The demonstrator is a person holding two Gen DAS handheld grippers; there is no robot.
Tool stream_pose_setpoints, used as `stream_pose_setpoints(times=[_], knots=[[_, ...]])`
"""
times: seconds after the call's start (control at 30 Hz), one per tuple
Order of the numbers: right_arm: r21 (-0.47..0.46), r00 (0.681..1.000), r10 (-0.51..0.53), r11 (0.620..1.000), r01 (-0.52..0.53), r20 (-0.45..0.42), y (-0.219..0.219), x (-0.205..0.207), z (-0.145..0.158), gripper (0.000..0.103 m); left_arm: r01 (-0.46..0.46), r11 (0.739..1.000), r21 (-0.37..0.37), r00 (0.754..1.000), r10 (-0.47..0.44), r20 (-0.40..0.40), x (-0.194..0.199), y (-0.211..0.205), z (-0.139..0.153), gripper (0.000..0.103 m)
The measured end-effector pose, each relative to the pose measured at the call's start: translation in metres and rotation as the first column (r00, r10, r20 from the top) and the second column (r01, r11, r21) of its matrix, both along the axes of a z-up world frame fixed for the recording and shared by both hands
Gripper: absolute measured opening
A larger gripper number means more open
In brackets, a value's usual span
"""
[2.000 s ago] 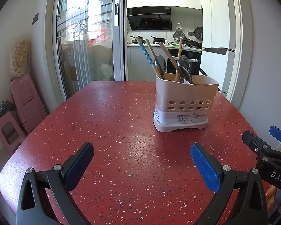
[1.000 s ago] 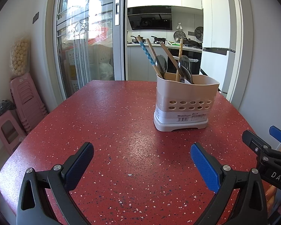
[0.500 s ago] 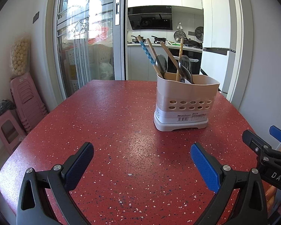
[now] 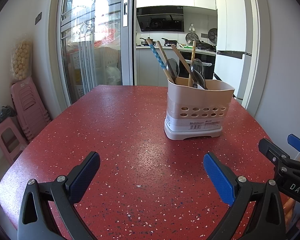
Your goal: Organize utensils
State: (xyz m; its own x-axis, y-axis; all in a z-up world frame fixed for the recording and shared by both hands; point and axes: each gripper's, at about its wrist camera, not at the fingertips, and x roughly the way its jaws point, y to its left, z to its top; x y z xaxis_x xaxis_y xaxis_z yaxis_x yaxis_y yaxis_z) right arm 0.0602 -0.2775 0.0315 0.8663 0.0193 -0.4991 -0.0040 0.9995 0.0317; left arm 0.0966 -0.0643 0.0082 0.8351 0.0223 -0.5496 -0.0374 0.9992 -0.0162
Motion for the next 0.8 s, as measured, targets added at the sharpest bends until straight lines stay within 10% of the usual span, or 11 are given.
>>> stream_pose_setpoints(times=[0.8], knots=[[0.001,1.0,0.003,1.0,-0.003,0.001,0.0011,-0.0002,0.0009,0.103,-0.012,1.0,-0.018,1.0,0.012,-0.003,-0.0011,-0.0003,0.0003,0.103]])
